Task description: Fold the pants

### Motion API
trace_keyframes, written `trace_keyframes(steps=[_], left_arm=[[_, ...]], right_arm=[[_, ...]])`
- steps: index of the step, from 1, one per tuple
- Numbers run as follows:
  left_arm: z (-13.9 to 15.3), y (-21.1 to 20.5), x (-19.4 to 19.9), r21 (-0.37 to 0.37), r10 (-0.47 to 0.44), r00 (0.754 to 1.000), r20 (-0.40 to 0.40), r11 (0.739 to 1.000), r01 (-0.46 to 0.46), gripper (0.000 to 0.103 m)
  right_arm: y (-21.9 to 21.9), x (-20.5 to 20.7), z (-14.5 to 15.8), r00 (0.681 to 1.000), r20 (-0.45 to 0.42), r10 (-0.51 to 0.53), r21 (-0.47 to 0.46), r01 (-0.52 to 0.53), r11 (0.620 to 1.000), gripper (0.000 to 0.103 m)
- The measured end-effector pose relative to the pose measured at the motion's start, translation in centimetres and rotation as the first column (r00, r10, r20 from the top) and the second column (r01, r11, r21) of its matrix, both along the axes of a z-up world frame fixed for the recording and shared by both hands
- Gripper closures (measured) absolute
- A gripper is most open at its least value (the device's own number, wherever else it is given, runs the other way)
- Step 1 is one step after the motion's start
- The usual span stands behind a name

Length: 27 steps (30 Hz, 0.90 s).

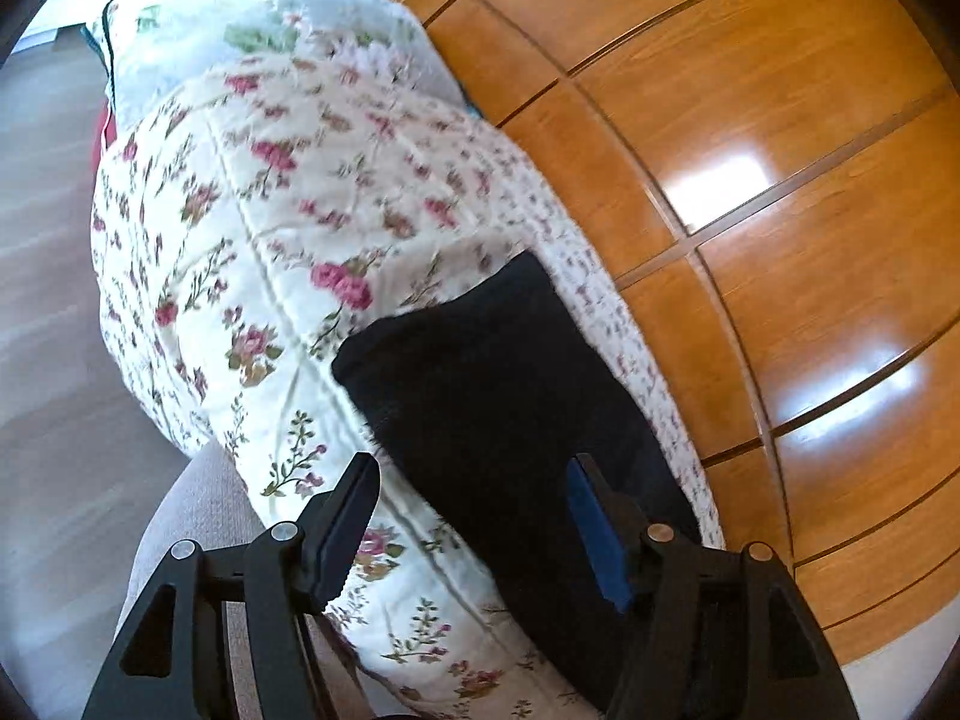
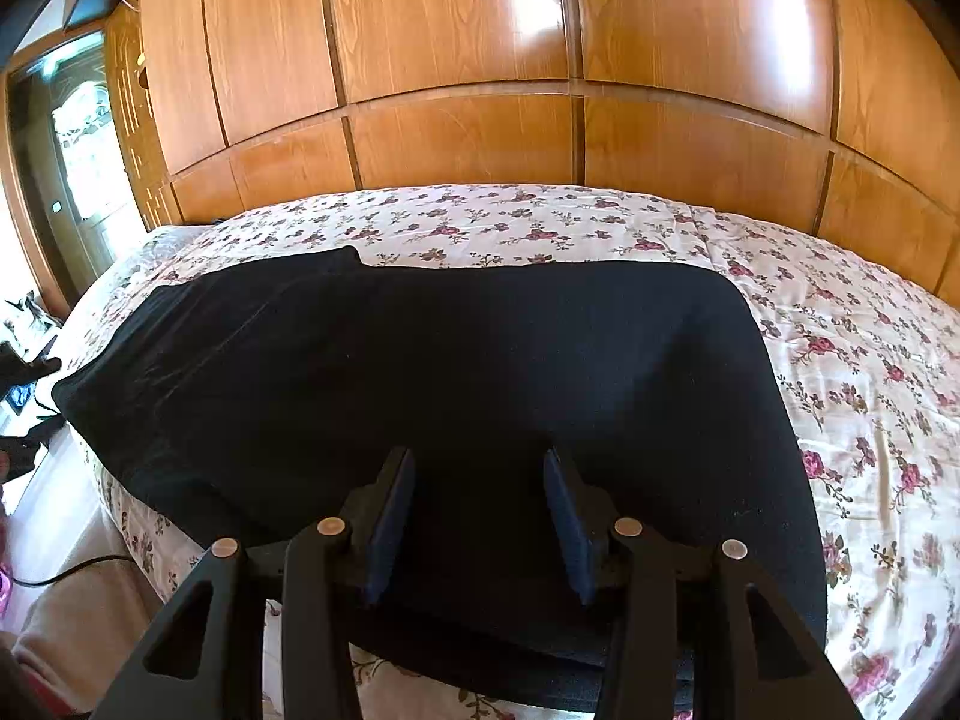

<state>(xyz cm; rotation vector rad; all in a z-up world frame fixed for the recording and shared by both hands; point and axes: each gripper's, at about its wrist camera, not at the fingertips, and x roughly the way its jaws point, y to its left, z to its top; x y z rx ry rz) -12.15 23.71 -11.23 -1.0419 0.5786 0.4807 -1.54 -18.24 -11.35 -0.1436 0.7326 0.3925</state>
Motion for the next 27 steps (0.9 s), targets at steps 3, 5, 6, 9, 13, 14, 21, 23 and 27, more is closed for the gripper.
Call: trace_keyframes(steps=[3, 5, 6, 9, 13, 14, 21, 23, 27], left_arm=[[-1.2, 0.6, 0.4, -0.034, -0.012, 1.0, -0.009, 0.999, 0.012, 0.038], [-1.6, 0.9, 0.5, -0.036, -0.008, 1.0, -0.007, 0.999, 0.008, 0.038], [-1.8, 1.1, 0.6, -0.044, -0.012, 1.0, 0.007, 0.999, 0.012, 0.038], [-2.4, 1.9, 0.5, -0.075, -0.003, 0.998, 0.055, 0.997, 0.007, 0.039], [-2.5, 2.5, 0.6, -0.074, 0.009, 0.996, 0.094, 0.997, -0.002, 0.041], [-2.4, 2.5, 0.8, -0.061, 0.006, 0.996, 0.089, 0.998, -0.001, 0.048], [-1.9, 2.9, 2.1, -0.014, -0.016, 0.998, 0.063, 1.0, 0.016, 0.078], [-1.3, 2.8, 2.0, -0.004, -0.012, 0.997, 0.078, 1.0, 0.012, 0.08], [1.1, 2.2, 1.9, 0.048, -0.042, 0.989, 0.144, 0.998, 0.036, 0.082]], right_arm=[[-0.1, 0.1, 0.0, 1.0, -0.002, 0.001, 0.003, -0.001, 1.0, 0.057], [-0.1, 0.1, 0.0, 1.0, -0.002, 0.001, 0.002, -0.001, 1.0, 0.057], [-0.1, 0.1, 0.0, 1.0, -0.002, 0.001, 0.002, -0.001, 1.0, 0.057], [-0.1, 0.1, 0.0, 1.0, -0.002, 0.002, 0.003, -0.002, 1.0, 0.057], [-0.1, 0.0, 0.0, 1.0, 0.001, 0.001, 0.003, -0.001, 1.0, 0.057], [-0.1, 0.1, 0.0, 1.0, 0.003, 0.001, 0.001, -0.001, 1.0, 0.056], [-0.1, 0.0, 0.0, 1.0, 0.002, 0.001, 0.004, -0.001, 1.0, 0.056], [0.0, 0.1, 0.0, 1.0, -0.003, 0.003, 0.006, -0.003, 1.0, 0.056], [-0.2, 0.1, 0.1, 1.0, -0.012, 0.005, 0.021, -0.005, 1.0, 0.055]])
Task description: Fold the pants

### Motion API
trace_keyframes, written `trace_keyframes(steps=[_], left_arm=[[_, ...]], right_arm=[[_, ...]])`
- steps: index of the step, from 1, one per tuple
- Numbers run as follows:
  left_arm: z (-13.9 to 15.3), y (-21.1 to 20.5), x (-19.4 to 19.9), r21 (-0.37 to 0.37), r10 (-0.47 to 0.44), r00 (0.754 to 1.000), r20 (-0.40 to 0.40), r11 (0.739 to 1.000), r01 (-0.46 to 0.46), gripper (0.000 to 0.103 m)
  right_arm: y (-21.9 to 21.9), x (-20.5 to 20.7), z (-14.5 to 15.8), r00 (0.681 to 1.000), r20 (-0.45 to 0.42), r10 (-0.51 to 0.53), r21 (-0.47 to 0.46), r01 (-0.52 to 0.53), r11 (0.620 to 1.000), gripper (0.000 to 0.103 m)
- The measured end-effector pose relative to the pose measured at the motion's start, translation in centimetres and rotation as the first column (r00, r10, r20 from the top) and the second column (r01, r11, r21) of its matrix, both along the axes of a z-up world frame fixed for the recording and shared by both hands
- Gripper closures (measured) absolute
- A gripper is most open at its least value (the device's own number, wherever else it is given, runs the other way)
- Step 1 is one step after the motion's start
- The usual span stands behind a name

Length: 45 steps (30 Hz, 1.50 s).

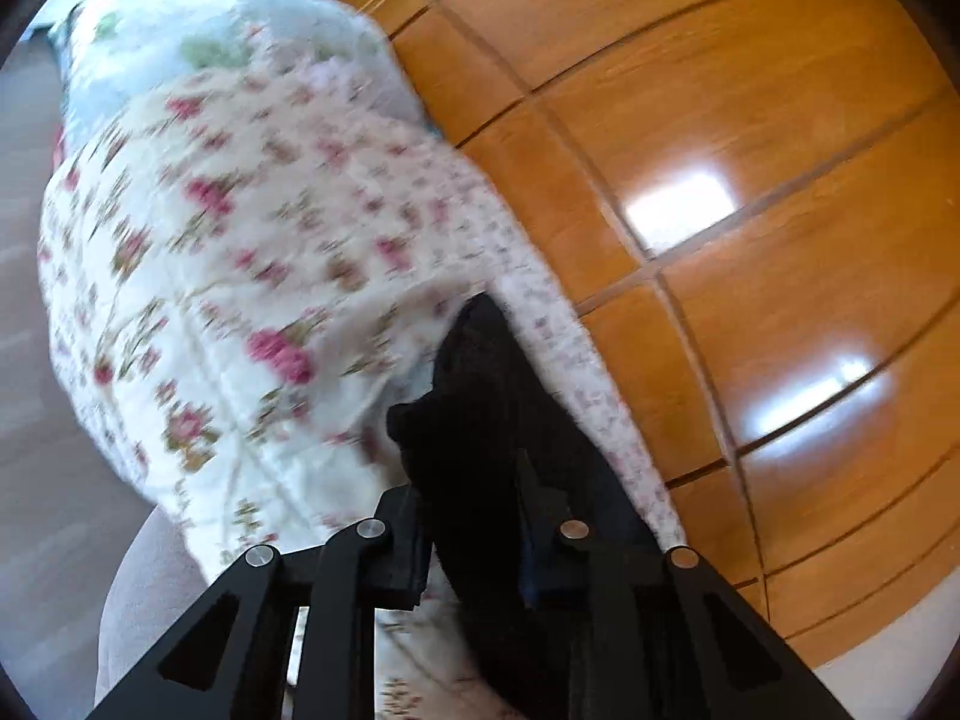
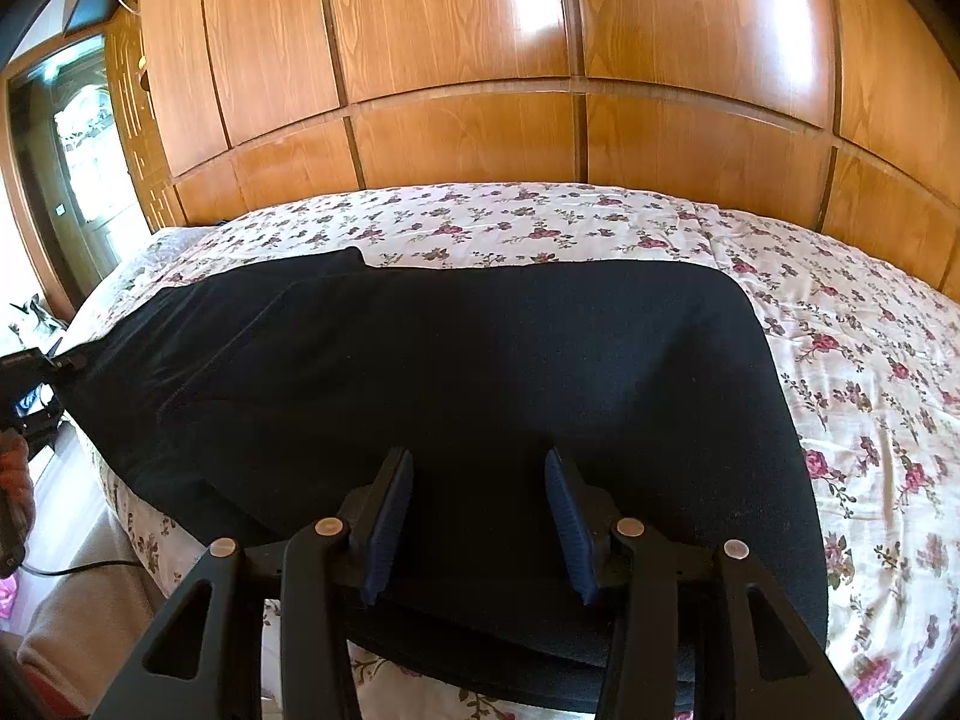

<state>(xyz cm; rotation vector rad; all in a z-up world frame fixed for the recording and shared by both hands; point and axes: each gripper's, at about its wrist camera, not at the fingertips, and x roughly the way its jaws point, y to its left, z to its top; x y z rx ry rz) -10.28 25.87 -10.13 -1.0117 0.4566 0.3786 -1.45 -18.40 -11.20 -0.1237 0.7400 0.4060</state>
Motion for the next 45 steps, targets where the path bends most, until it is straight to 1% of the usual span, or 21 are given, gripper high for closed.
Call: trace_keyframes(steps=[3, 6, 8, 11, 14, 16, 17, 19, 22, 24, 26, 27, 28, 29, 32, 35, 38, 39, 42, 44, 45], left_arm=[[2.4, -1.4, 0.5, 0.089, -0.051, 0.998, 0.039, 0.995, 0.047, 0.084], [4.6, -3.1, 1.1, 0.155, -0.114, 0.99, 0.079, 0.983, 0.101, 0.085], [5.9, -4.4, 1.6, 0.202, -0.165, 0.981, 0.1, 0.969, 0.143, 0.085], [8.0, -6.8, 2.5, 0.28, -0.249, 0.96, 0.126, 0.937, 0.207, 0.086], [9.9, -9.5, 3.6, 0.35, -0.339, 0.928, 0.154, 0.897, 0.27, 0.086], [11.0, -11.3, 4.2, 0.386, -0.398, 0.902, 0.169, 0.869, 0.311, 0.086], [11.5, -12.3, 4.6, 0.398, -0.431, 0.884, 0.179, 0.854, 0.336, 0.086], [12.0, -13.6, 5.1, 0.403, -0.473, 0.859, 0.194, 0.837, 0.37, 0.086], [12.6, -15.8, 6.0, 0.415, -0.533, 0.822, 0.201, 0.806, 0.422, 0.086], [12.7, -17.2, 6.5, 0.417, -0.574, 0.793, 0.206, 0.784, 0.459, 0.086], [12.8, -18.9, 7.0, 0.425, -0.622, 0.757, 0.2, 0.752, 0.505, 0.086], [12.8, -19.4, 7.1, 0.431, -0.639, 0.745, 0.194, 0.737, 0.52, 0.086], [12.8, -20.4, 7.3, 0.443, -0.661, 0.727, 0.182, 0.716, 0.54, 0.086], [12.7, -21.1, 7.3, 0.45, -0.677, 0.715, 0.175, 0.701, 0.553, 0.086], [12.2, -23.5, 7.8, 0.458, -0.734, 0.662, 0.153, 0.646, 0.611, 0.086], [11.3, -25.5, 8.5, 0.464, -0.776, 0.619, 0.119, 0.594, 0.657, 0.086], [9.7, -27.9, 9.5, 0.464, -0.822, 0.565, 0.07, 0.528, 0.711, 0.086], [9.3, -28.4, 9.6, 0.463, -0.83, 0.555, 0.059, 0.515, 0.721, 0.086], [7.3, -30.4, 10.6, 0.443, -0.864, 0.503, 0.009, 0.454, 0.773, 0.086], [5.9, -32.0, 11.0, 0.439, -0.889, 0.457, -0.039, 0.395, 0.807, 0.086], [5.3, -32.6, 11.1, 0.443, -0.894, 0.444, -0.059, 0.375, 0.814, 0.086]], right_arm=[[-0.4, -0.1, 0.4, 1.0, -0.012, -0.002, 0.049, 0.002, 0.999, 0.053], [-1.2, -0.2, 1.3, 1.0, -0.006, -0.011, 0.114, 0.012, 0.993, 0.053], [-1.6, -0.1, 1.7, 1.0, -0.011, -0.021, 0.123, 0.022, 0.992, 0.053], [-2.4, 0.3, 1.7, 0.998, -0.041, -0.04, 0.144, 0.046, 0.989, 0.053], [-3.4, 0.4, 1.9, 0.997, -0.059, -0.058, 0.175, 0.067, 0.982, 0.053], [-3.9, 0.3, 2.1, 0.996, -0.067, -0.06, 0.191, 0.072, 0.979, 0.053], [-4.1, 0.3, 2.2, 0.996, -0.07, -0.061, 0.196, 0.073, 0.978, 0.053], [-4.6, 0.2, 2.4, 0.995, -0.07, -0.069, 0.205, 0.082, 0.975, 0.053], [-5.4, 0.3, 2.7, 0.995, -0.073, -0.073, 0.224, 0.088, 0.971, 0.053], [-5.9, 0.2, 3.0, 0.995, -0.067, -0.08, 0.236, 0.094, 0.967, 0.053], [-6.4, 0.1, 3.2, 0.994, -0.061, -0.086, 0.254, 0.099, 0.962, 0.052], [-6.7, 0.1, 3.4, 0.994, -0.059, -0.088, 0.265, 0.101, 0.959, 0.052], [-7.0, 0.1, 3.5, 0.994, -0.059, -0.09, 0.277, 0.103, 0.955, 0.052], [-7.4, 0.2, 3.6, 0.994, -0.059, -0.094, 0.297, 0.108, 0.949, 0.052], [-8.4, 0.4, 3.8, 0.992, -0.075, -0.105, 0.355, 0.125, 0.926, 0.051], [-9.1, 0.7, 3.9, 0.99, -0.091, -0.112, 0.407, 0.14, 0.903, 0.05], [-9.6, 0.8, 4.1, 0.989, -0.09, -0.121, 0.413, 0.148, 0.899, 0.05], [-9.7, 0.8, 4.2, 0.989, -0.083, -0.126, 0.406, 0.149, 0.902, 0.05], [-10.3, 0.8, 4.4, 0.985, -0.066, -0.159, 0.391, 0.172, 0.904, 0.05], [-11.0, 0.9, 4.4, 0.981, -0.069, -0.18, 0.406, 0.192, 0.893, 0.05], [-11.3, 0.9, 4.4, 0.979, -0.075, -0.192, 0.416, 0.205, 0.886, 0.05]])
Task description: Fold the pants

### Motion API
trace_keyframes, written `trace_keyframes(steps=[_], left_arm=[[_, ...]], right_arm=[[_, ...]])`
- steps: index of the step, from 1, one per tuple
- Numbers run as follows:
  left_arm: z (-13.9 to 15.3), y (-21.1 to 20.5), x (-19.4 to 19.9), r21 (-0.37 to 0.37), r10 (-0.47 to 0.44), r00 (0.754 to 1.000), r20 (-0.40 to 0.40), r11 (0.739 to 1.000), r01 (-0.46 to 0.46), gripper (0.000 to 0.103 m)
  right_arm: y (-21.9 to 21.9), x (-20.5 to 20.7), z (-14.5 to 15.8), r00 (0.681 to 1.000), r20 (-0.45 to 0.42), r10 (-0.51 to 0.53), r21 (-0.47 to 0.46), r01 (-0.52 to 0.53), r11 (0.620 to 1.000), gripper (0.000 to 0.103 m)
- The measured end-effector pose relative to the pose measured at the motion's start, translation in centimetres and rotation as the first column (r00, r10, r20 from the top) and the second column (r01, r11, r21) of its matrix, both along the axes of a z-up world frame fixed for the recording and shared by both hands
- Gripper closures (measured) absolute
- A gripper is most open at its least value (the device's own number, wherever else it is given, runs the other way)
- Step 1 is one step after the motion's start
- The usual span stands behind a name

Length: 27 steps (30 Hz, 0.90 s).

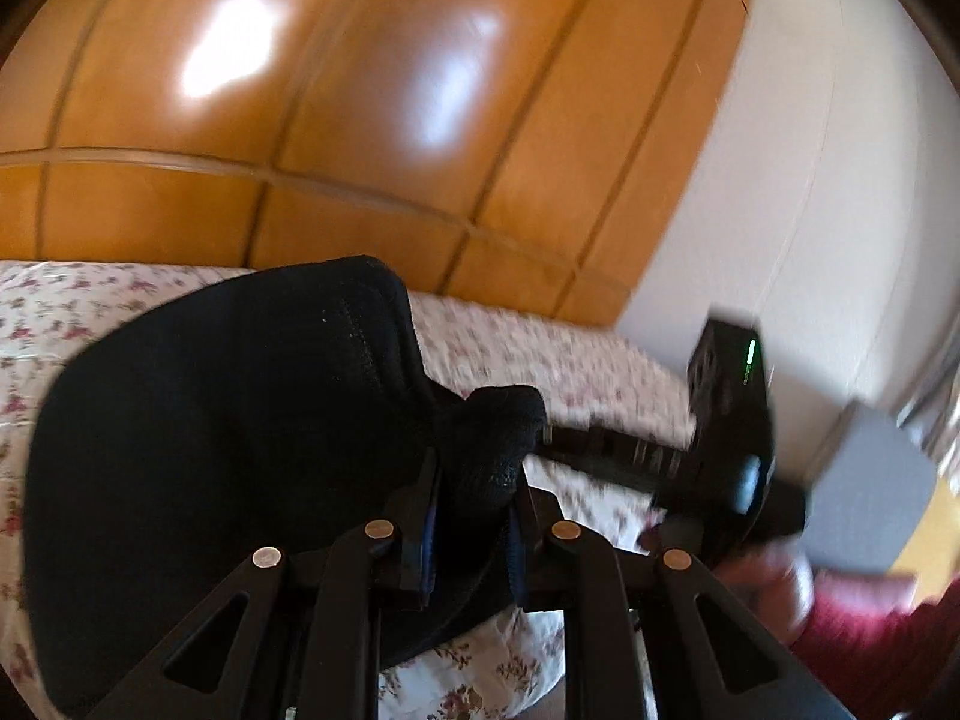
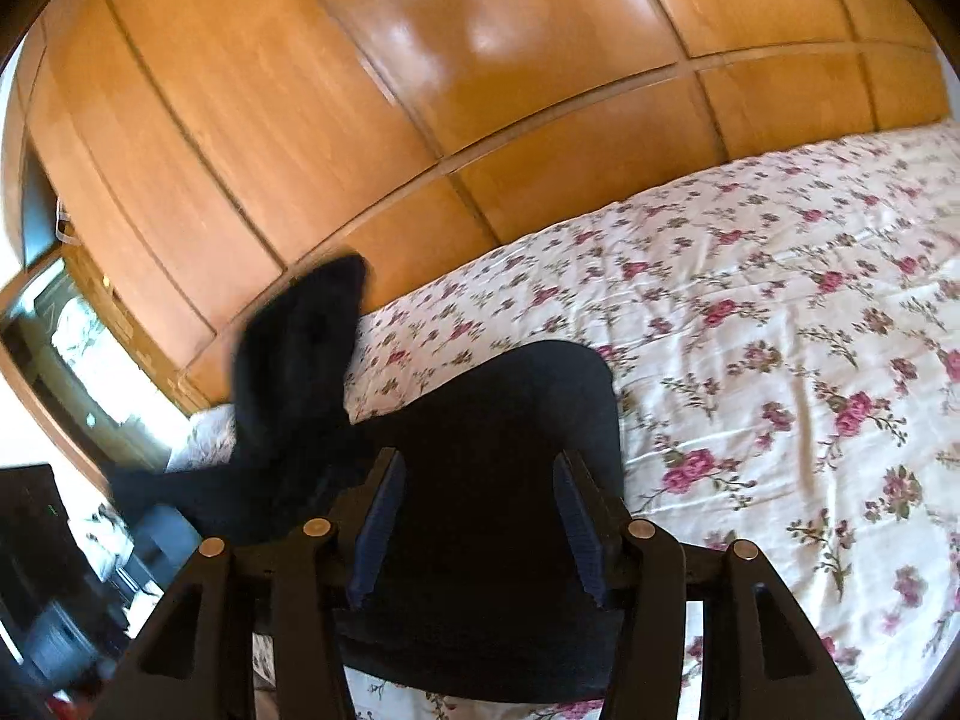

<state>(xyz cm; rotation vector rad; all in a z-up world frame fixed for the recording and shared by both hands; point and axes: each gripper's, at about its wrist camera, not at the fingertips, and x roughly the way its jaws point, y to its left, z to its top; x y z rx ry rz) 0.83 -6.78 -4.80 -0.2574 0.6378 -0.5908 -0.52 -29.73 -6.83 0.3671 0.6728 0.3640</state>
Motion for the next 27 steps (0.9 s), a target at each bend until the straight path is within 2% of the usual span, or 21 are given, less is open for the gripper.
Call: trace_keyframes(steps=[5, 7, 8, 11, 13, 15, 18, 20, 22, 25, 27], left_arm=[[-3.3, -2.0, 0.3, 0.115, -0.046, 0.997, -0.068, 0.992, 0.054, 0.083], [-4.3, -3.1, 0.5, 0.103, -0.071, 0.989, -0.129, 0.991, 0.084, 0.074], [-4.5, -2.9, 0.4, 0.085, -0.08, 0.988, -0.134, 0.992, 0.092, 0.072], [-3.8, -2.4, -0.7, 0.047, -0.113, 0.987, -0.117, 0.992, 0.12, 0.062], [-3.2, -2.4, -1.7, 0.029, -0.149, 0.984, -0.102, 0.988, 0.153, 0.061], [-2.4, -1.9, -2.9, 0.026, -0.196, 0.979, -0.055, 0.98, 0.198, 0.061], [-0.6, -1.5, -5.1, 0.07, -0.226, 0.973, 0.041, 0.972, 0.223, 0.061], [0.3, -0.7, -5.8, 0.094, -0.201, 0.976, 0.084, 0.977, 0.193, 0.061], [0.8, 1.0, -5.9, 0.085, -0.143, 0.986, 0.088, 0.987, 0.135, 0.061], [1.0, 4.2, -5.1, 0.077, 0.02, 0.997, 0.072, 0.997, -0.025, 0.061], [0.5, 7.1, -3.8, 0.066, 0.162, 0.986, 0.032, 0.984, -0.164, 0.06]], right_arm=[[-0.6, 0.2, -0.1, 1.0, -0.008, -0.013, 0.025, 0.013, 1.0, 0.05], [-0.3, 0.1, -0.2, 1.0, -0.007, 0.0, 0.027, 0.0, 1.0, 0.05], [-0.1, 0.1, -0.2, 1.0, -0.007, 0.01, 0.026, -0.01, 1.0, 0.05], [0.6, 0.1, -0.5, 0.999, -0.013, 0.036, 0.019, -0.036, 0.999, 0.049], [1.0, 0.1, -0.8, 0.998, -0.022, 0.052, 0.016, -0.051, 0.999, 0.048], [1.3, 0.2, -1.2, 0.997, -0.036, 0.065, 0.017, -0.064, 0.998, 0.046], [1.6, 0.3, -1.6, 0.996, -0.05, 0.08, 0.017, -0.079, 0.997, 0.043], [1.8, 0.3, -1.7, 0.995, -0.055, 0.088, 0.018, -0.087, 0.996, 0.042], [2.0, 0.3, -1.9, 0.993, -0.063, 0.095, 0.016, -0.094, 0.995, 0.042], [2.5, 0.4, -2.2, 0.992, -0.071, 0.104, 0.01, -0.103, 0.995, 0.041], [2.9, 0.5, -2.4, 0.991, -0.074, 0.11, -0.002, -0.111, 0.994, 0.041]])
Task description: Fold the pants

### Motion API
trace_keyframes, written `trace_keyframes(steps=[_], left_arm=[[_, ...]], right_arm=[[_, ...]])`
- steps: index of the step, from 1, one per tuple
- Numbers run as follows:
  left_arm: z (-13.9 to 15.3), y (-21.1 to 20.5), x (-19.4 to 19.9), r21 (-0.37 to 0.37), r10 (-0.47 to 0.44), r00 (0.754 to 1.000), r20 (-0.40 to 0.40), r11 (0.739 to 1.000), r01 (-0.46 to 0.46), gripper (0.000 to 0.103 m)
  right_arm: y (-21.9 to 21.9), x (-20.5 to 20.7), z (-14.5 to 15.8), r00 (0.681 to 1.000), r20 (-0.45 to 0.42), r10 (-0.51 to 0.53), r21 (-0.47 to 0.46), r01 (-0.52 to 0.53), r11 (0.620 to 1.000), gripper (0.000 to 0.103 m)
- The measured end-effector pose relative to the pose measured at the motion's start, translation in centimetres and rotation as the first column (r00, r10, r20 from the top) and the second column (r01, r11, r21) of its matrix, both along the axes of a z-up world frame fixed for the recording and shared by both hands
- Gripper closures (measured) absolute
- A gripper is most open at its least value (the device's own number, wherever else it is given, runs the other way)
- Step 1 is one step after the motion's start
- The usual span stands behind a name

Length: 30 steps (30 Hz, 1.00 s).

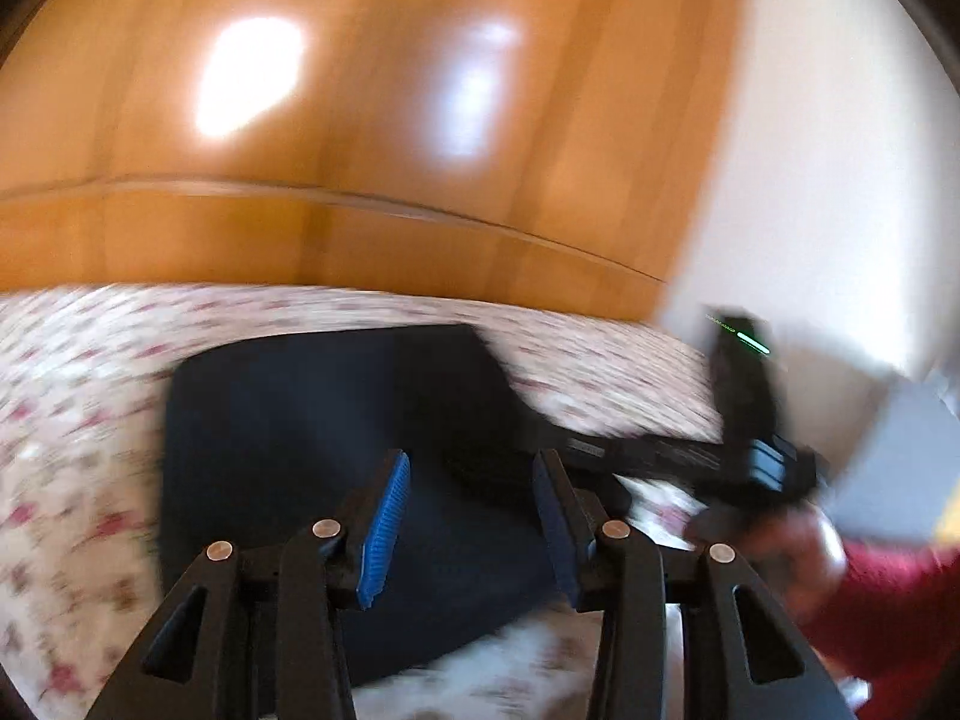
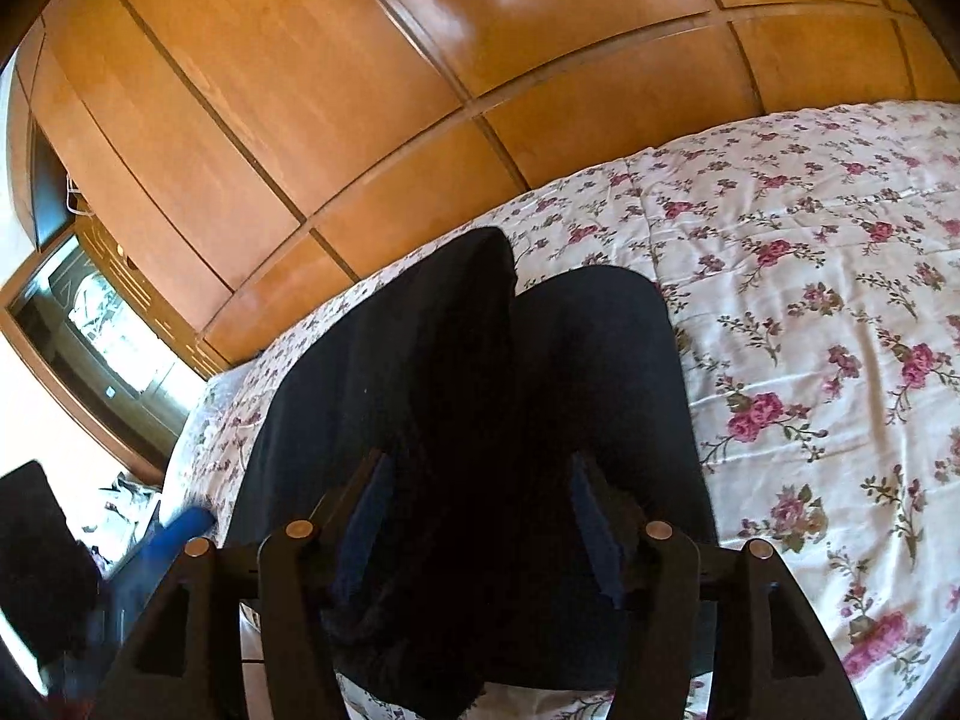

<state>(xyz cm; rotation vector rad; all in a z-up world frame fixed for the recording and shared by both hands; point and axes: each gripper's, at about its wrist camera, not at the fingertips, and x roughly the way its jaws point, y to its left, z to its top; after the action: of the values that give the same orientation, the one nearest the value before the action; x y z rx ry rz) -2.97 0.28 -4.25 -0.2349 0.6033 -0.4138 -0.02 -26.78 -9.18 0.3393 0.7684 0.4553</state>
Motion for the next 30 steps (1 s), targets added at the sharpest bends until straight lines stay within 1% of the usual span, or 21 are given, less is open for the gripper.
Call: trace_keyframes(steps=[2, 3, 5, 7, 8, 10, 13, 14, 15, 16, 17, 19, 20, 23, 24, 25, 26, 28, 29, 30], left_arm=[[-0.4, 3.0, 0.8, -0.043, 0.108, 0.993, -0.05, 0.993, -0.11, 0.058], [-0.9, 4.6, 1.1, -0.065, 0.163, 0.983, -0.082, 0.984, -0.168, 0.057], [-1.7, 6.8, 2.0, -0.076, 0.243, 0.961, -0.135, 0.964, -0.255, 0.047], [-2.7, 8.4, 2.7, -0.078, 0.306, 0.936, -0.171, 0.943, -0.323, 0.042], [-3.2, 9.0, 2.8, -0.072, 0.322, 0.928, -0.187, 0.938, -0.34, 0.042], [-4.7, 9.3, 3.7, -0.055, 0.328, 0.915, -0.235, 0.935, -0.349, 0.042], [-6.5, 8.8, 4.3, -0.061, 0.297, 0.913, -0.28, 0.943, -0.326, 0.042], [-6.7, 8.4, 4.3, -0.066, 0.29, 0.916, -0.278, 0.945, -0.32, 0.041], [-6.7, 7.9, 4.1, -0.053, 0.296, 0.917, -0.268, 0.946, -0.321, 0.041], [-6.4, 7.4, 4.0, -0.041, 0.296, 0.92, -0.259, 0.948, -0.316, 0.041], [-6.2, 7.1, 4.1, -0.041, 0.283, 0.924, -0.257, 0.952, -0.303, 0.041], [-5.2, 6.1, 3.8, -0.041, 0.253, 0.937, -0.243, 0.962, -0.27, 0.041], [-4.6, 5.5, 3.6, -0.038, 0.241, 0.944, -0.226, 0.966, -0.256, 0.041], [-3.1, 3.9, 3.0, -0.031, 0.21, 0.957, -0.198, 0.975, -0.22, 0.041], [-2.8, 3.5, 3.0, -0.012, 0.205, 0.96, -0.191, 0.977, -0.211, 0.041], [-2.6, 2.8, 3.0, 0.023, 0.203, 0.961, -0.187, 0.979, -0.202, 0.041], [-2.5, 2.2, 3.1, 0.064, 0.2, 0.963, -0.183, 0.98, -0.191, 0.041], [-2.9, 0.8, 3.1, 0.149, 0.19, 0.967, -0.171, 0.975, -0.166, 0.039], [-3.5, -0.2, 3.2, 0.221, 0.188, 0.968, -0.168, 0.964, -0.149, 0.038], [-4.0, -1.1, 3.2, 0.289, 0.188, 0.969, -0.162, 0.948, -0.135, 0.038]], right_arm=[[0.6, 0.2, -0.2, 1.0, -0.007, 0.013, -0.014, -0.013, 1.0, 0.041], [1.0, 0.3, -0.3, 1.0, -0.009, 0.013, -0.033, -0.014, 0.999, 0.041], [1.6, 0.3, -0.4, 1.0, -0.001, 0.015, -0.061, -0.015, 0.998, 0.039], [2.1, 0.2, -0.5, 1.0, 0.003, 0.028, -0.08, -0.027, 0.996, 0.038], [2.3, 0.1, -0.6, 0.999, 0.007, 0.035, -0.09, -0.034, 0.995, 0.038], [2.8, 0.0, -0.7, 0.998, 0.015, 0.053, -0.104, -0.051, 0.993, 0.038], [3.3, -0.3, -0.9, 0.996, 0.028, 0.086, -0.096, -0.083, 0.992, 0.05], [3.5, -0.4, -0.9, 0.996, 0.031, 0.084, -0.105, -0.08, 0.991, 0.064], [3.7, -0.4, -1.0, 0.996, 0.035, 0.076, -0.119, -0.072, 0.99, 0.079], [3.8, -0.3, -0.9, 0.997, 0.035, 0.07, -0.123, -0.065, 0.99, 0.081], [3.7, -0.3, -0.8, 0.997, 0.029, 0.064, -0.11, -0.061, 0.992, 0.093], [3.1, -0.2, 0.4, 0.997, 0.042, 0.061, -0.069, -0.058, 0.996, 0.094], [2.9, -0.4, 1.3, 0.996, 0.069, 0.057, -0.065, -0.052, 0.996, 0.094], [2.3, -1.3, 4.7, 0.984, 0.173, 0.049, -0.094, -0.033, 0.995, 0.095], [2.0, -1.6, 5.5, 0.979, 0.198, 0.042, -0.107, -0.021, 0.994, 0.095], [1.6, -1.7, 6.3, 0.976, 0.217, 0.03, -0.124, -0.003, 0.992, 0.095], [1.1, -1.7, 6.5, 0.976, 0.218, 0.021, -0.136, 0.009, 0.991, 0.095], [0.0, -1.3, 6.0, 0.982, 0.191, -0.016, -0.154, 0.046, 0.987, 0.097], [-0.6, -1.1, 5.2, 0.986, 0.164, -0.033, -0.163, 0.06, 0.985, 0.099], [-1.3, -0.7, 4.0, 0.992, 0.117, -0.053, -0.176, 0.074, 0.982, 0.1]])
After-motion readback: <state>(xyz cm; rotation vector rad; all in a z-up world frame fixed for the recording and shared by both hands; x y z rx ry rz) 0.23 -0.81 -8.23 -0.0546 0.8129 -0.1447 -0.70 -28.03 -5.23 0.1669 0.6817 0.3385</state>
